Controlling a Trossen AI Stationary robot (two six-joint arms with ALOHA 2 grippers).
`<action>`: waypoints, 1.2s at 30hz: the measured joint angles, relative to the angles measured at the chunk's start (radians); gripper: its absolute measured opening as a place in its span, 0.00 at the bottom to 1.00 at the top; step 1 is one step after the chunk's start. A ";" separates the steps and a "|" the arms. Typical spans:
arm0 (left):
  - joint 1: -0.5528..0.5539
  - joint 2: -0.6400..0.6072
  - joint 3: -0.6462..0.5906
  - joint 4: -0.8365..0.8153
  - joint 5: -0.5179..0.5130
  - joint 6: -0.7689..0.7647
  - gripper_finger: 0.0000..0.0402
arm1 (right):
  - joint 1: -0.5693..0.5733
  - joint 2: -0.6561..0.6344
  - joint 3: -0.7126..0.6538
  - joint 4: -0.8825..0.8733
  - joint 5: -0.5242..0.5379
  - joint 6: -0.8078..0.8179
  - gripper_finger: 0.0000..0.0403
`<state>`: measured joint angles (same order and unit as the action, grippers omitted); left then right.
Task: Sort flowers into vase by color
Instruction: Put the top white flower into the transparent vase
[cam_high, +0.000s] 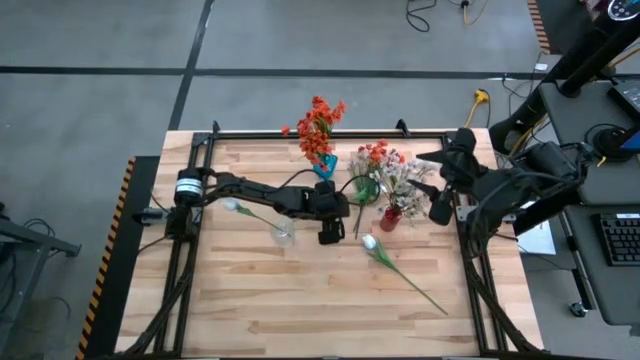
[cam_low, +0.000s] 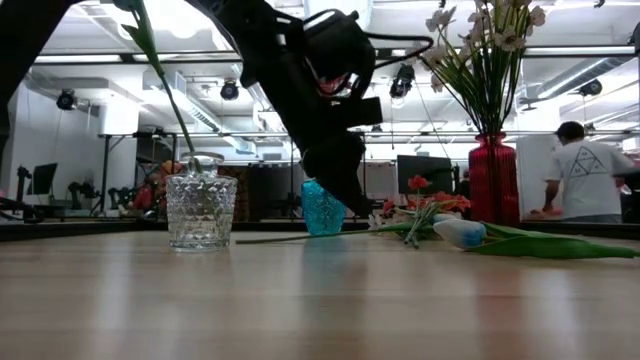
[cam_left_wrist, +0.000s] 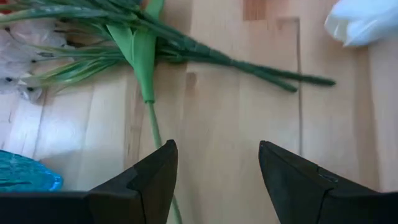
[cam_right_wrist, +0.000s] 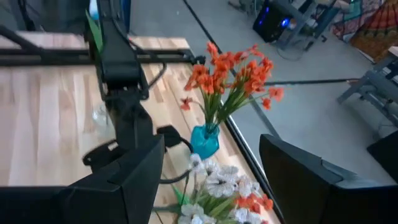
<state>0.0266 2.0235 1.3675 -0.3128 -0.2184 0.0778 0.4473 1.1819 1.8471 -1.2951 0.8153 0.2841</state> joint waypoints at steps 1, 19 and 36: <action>0.005 0.000 -0.001 -0.001 0.001 0.013 0.51 | 0.000 -0.011 -0.011 0.012 0.000 -0.006 0.64; 0.116 0.016 -0.079 0.111 0.071 0.060 0.39 | 0.000 -0.034 -0.074 0.059 -0.003 -0.024 0.64; 0.112 0.016 -0.094 0.112 0.073 -0.005 0.37 | 0.000 -0.022 -0.074 0.068 -0.003 -0.023 0.64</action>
<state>0.1383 2.0396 1.2730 -0.2008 -0.1455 0.0724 0.4473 1.1596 1.7729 -1.2269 0.8124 0.2611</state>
